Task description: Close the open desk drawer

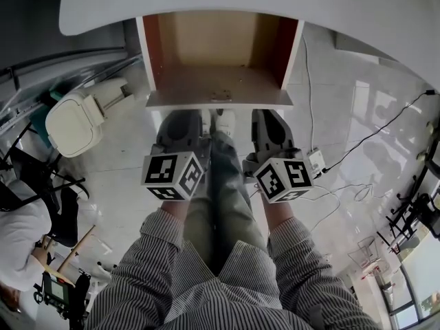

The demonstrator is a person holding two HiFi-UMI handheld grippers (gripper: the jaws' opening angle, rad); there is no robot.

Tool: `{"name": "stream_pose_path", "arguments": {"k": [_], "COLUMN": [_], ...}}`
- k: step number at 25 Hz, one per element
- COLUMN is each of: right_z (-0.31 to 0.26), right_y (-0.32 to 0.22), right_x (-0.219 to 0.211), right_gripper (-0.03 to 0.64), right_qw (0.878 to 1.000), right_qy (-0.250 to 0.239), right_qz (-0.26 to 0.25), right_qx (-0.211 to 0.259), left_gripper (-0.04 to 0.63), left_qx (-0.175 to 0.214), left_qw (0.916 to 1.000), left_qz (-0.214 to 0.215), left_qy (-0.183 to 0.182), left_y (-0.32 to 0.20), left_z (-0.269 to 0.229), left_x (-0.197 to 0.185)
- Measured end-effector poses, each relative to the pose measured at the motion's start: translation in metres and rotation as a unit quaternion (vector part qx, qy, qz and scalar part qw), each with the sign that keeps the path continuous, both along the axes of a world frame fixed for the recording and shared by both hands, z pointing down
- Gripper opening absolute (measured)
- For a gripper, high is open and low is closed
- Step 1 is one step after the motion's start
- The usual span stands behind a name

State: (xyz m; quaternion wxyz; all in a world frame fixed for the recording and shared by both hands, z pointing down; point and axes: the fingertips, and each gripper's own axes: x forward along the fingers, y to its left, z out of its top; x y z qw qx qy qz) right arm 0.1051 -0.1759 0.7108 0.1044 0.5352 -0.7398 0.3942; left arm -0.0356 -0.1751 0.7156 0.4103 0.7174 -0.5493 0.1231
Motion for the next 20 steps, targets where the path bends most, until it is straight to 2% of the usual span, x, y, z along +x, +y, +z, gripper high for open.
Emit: {"name": "stream_pose_path", "arguments": {"k": [5,14,20], "right_z": [-0.015,-0.031,-0.045], "right_y": [-0.006,-0.012,-0.023], "right_x": [0.001,0.0,-0.001], "right_gripper": [0.017,0.017,0.017], "right_qw": [1.0,1.0,0.999], "right_qy": [0.01,0.013,0.017], "right_qz": [-0.008,-0.01,-0.013], "right_qx": [0.021,0.022,0.042], "left_gripper": [0.012,0.012,0.012], "left_qx": [0.015,0.01,0.03], "left_qw": [0.9999,0.9999,0.9995], "left_qz": [0.001,0.006,0.007], "left_qy": [-0.004,-0.01,-0.007], "left_y": [-0.006,-0.011,-0.02], "left_z": [-0.015,-0.03,-0.045], "left_x": [0.001,0.0,-0.001]}}
